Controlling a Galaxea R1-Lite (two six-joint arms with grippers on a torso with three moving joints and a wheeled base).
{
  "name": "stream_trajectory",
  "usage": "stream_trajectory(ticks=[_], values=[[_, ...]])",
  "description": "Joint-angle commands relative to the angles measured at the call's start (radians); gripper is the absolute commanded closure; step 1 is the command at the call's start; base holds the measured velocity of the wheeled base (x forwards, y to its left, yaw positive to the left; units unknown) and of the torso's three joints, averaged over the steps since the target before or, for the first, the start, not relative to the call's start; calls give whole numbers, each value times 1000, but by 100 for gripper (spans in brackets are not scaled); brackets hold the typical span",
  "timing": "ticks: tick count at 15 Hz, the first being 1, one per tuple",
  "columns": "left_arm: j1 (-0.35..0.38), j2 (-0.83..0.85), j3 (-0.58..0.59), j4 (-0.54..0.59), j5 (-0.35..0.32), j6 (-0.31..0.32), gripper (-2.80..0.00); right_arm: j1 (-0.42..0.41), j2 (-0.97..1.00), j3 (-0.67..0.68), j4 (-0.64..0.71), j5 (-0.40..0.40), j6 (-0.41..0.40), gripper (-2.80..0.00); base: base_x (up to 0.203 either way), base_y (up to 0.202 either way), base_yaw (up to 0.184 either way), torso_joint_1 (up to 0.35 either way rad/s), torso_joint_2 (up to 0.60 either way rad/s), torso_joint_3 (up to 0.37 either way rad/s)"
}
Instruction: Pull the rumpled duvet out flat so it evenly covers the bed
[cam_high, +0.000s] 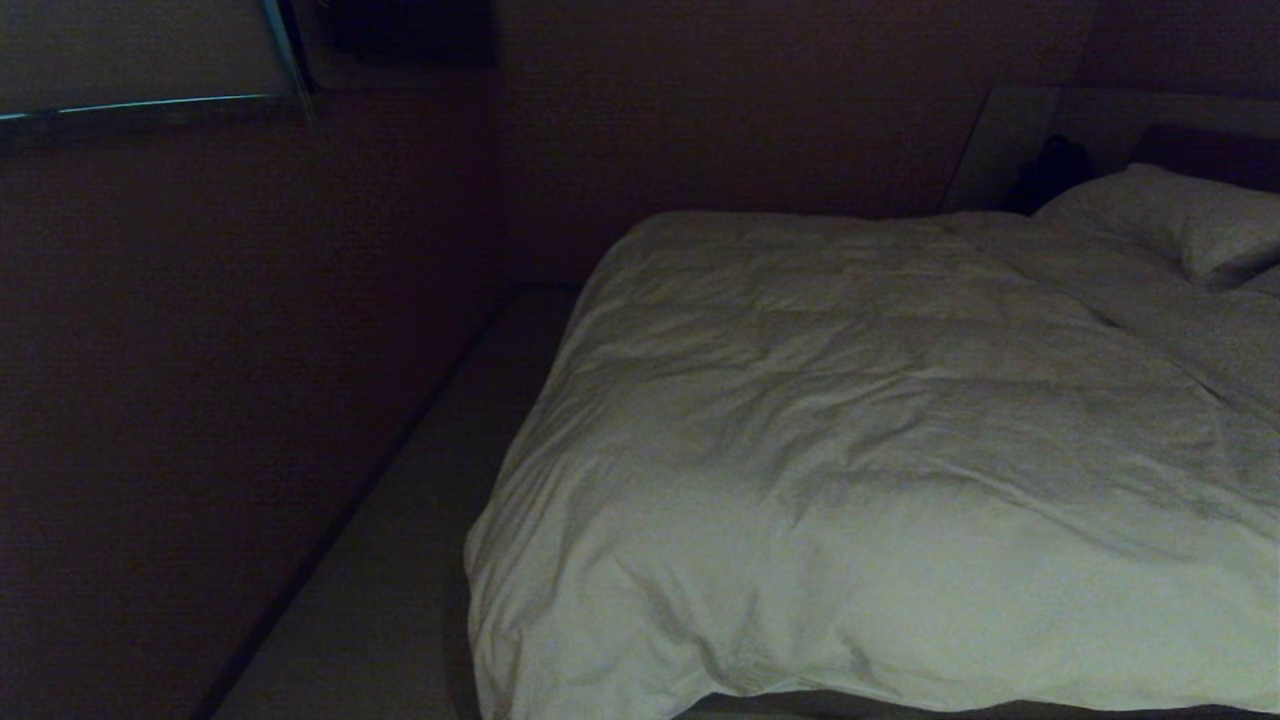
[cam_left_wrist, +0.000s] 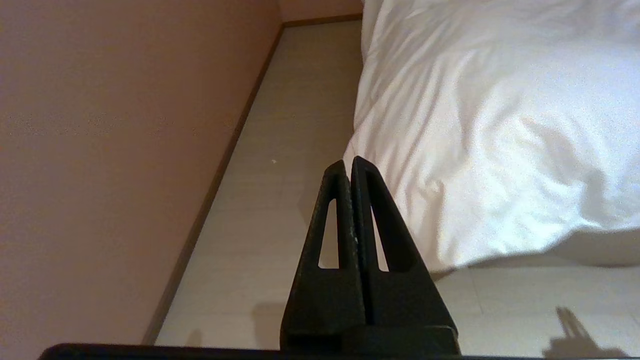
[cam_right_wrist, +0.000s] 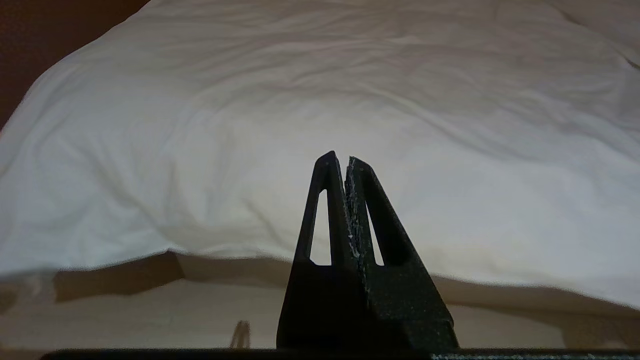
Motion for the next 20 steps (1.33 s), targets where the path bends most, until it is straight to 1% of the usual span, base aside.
stream_trajectory(ticks=[1,12,13,20], values=[[0,0,1,0,0,1,0,0,1,0,0,0,-1,0,-194,0,0,2,2,3],[0,0,1,0,0,1,0,0,0,0,0,0,-1,0,-192,0,1,1,3,3],[0,0,1,0,0,1,0,0,0,0,0,0,-1,0,-104,0,2,-5,4,2],[0,0,1,-2,0,1,0,0,1,0,0,0,-1,0,0,0,0,0,0,0]])
